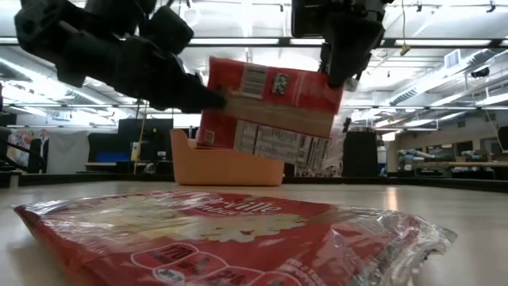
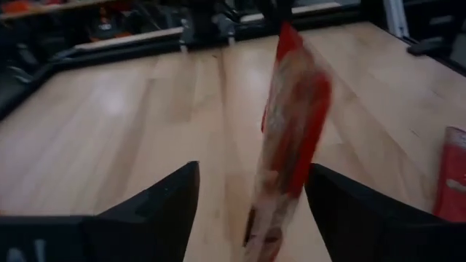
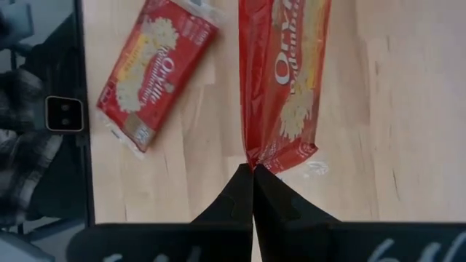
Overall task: Sort popcorn bags into baskets
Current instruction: Put the red popcorn bag into the orange bin
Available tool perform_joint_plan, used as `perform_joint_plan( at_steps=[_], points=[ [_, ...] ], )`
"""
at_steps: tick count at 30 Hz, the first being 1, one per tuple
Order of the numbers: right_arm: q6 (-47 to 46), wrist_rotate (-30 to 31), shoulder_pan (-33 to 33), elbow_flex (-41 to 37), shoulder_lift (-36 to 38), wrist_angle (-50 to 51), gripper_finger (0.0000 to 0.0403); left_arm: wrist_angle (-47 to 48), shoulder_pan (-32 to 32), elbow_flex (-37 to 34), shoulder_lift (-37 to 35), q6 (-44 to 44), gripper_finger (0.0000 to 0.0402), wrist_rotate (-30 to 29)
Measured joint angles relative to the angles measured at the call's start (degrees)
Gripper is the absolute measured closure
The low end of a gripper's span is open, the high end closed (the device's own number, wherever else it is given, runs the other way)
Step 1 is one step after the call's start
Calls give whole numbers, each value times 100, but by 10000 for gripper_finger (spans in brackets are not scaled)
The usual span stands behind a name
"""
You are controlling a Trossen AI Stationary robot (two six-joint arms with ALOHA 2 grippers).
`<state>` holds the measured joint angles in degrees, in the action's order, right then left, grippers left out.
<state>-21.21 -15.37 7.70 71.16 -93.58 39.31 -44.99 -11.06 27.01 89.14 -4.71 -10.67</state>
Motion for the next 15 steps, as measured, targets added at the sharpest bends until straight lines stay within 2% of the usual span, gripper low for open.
perform_joint_plan(
  at_steps=[6,12,15],
  points=[
    [34,-25,-34,0,0,-58,398,439,40,215,109,-2,211,240],
    [-11,-24,-35,9,0,-89,379,686,36,320,109,-193,322,242],
    [28,171,-46,283,-7,320,358,690,88,320,109,-197,376,261]
  ],
)
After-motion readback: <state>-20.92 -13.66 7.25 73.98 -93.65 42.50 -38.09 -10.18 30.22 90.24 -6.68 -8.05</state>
